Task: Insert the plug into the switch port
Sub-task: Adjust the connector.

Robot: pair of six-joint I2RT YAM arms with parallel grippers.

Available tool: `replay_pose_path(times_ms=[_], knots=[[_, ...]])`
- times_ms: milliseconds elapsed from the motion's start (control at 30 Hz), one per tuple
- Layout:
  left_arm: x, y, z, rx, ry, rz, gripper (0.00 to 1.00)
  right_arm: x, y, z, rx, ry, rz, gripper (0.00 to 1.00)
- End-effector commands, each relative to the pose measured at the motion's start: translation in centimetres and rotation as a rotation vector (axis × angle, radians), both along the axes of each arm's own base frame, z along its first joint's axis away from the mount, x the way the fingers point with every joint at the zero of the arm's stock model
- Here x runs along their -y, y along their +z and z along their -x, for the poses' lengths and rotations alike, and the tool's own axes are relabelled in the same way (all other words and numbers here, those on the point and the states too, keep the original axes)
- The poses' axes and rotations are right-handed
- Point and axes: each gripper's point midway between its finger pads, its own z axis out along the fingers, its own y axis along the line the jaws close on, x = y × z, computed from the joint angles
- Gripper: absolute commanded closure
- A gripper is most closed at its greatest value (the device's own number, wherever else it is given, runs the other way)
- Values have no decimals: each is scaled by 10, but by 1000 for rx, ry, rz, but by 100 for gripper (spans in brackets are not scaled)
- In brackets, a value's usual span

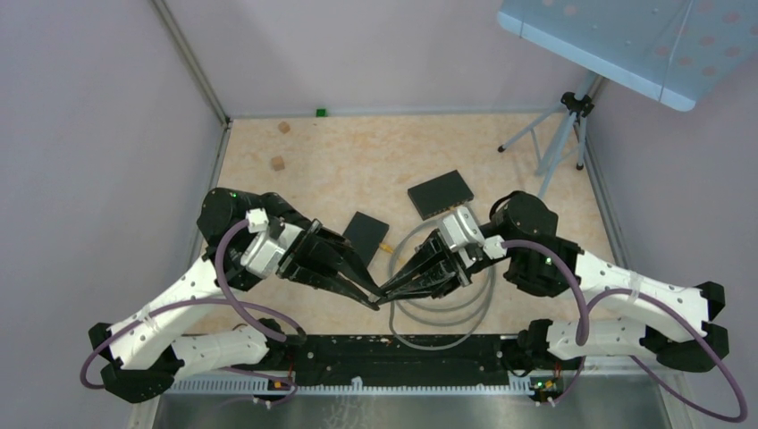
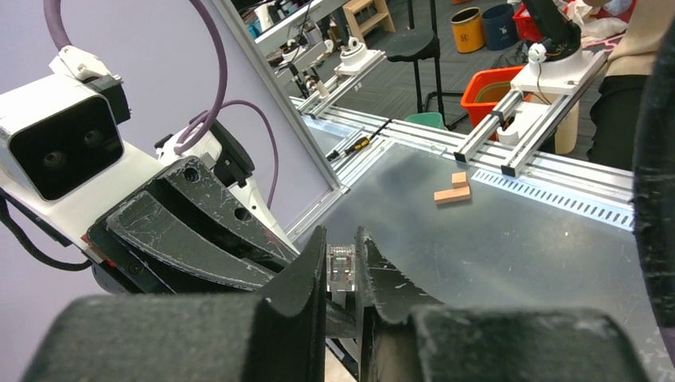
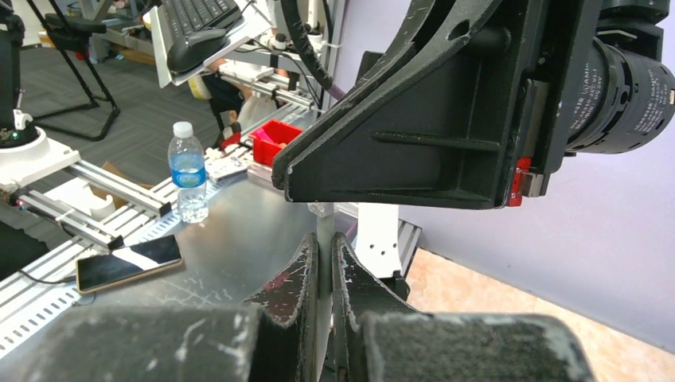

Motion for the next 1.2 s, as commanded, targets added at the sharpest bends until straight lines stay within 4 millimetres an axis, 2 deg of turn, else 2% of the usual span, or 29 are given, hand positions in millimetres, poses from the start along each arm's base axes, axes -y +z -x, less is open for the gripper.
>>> replay_pose_path(times_ms=[0, 67, 100, 133, 200, 233, 267, 367, 433, 567, 667, 733, 767, 800, 867, 900, 967, 1033, 1167], knots=[[-2, -1, 2, 12, 3, 13, 91, 5, 16, -1, 17, 2, -64, 100], [0, -3, 0, 12, 17, 15, 100, 5, 16, -2, 17, -6, -65, 100], [1, -3, -2, 9, 32, 16, 100, 5, 15, -4, 17, -23, -65, 98], [4, -4, -5, 3, 53, 16, 100, 4, 15, -10, 9, -60, -64, 88], [10, -7, -13, -10, 107, 14, 100, 5, 12, -25, 38, -160, -76, 50], [13, -9, -19, -13, 145, 17, 100, 5, 8, -34, 47, -220, -72, 36], [17, -11, -25, -23, 191, 18, 100, 7, 8, -44, 58, -285, -80, 29], [25, -12, -56, -99, 405, 39, 100, 17, -7, -76, 69, -486, -112, 23], [24, -8, -80, -189, 564, 80, 100, 27, -14, -93, 74, -598, -146, 21], [10, -2, -128, -402, 849, 155, 100, 44, -22, -125, 46, -796, -174, 20], [-6, -4, -175, -663, 1090, 181, 100, 53, -30, -147, 26, -928, -158, 19], [-16, -22, -210, -847, 1273, 158, 100, 53, -37, -160, 17, -996, -141, 19], [-23, -38, -226, -962, 1374, 131, 100, 53, -41, -165, 13, -1023, -140, 19], [-32, -59, -241, -1095, 1482, 103, 100, 52, -46, -170, 9, -1047, -139, 19], [-47, -99, -258, -1342, 1639, 74, 100, 49, -55, -177, 4, -1077, -151, 19], [-55, -131, -262, -1429, 1746, 6, 100, 45, -65, -179, 10, -1081, -146, 19], [-69, -167, -262, -1583, 1884, -48, 100, 37, -74, -181, 17, -1075, -155, 20], [-78, -193, -258, -1755, 1965, -74, 100, 25, -85, -178, 54, -1040, -142, 20], [-85, -239, -242, -1936, 2093, -210, 100, 1, -114, -174, 138, -973, -116, 22]])
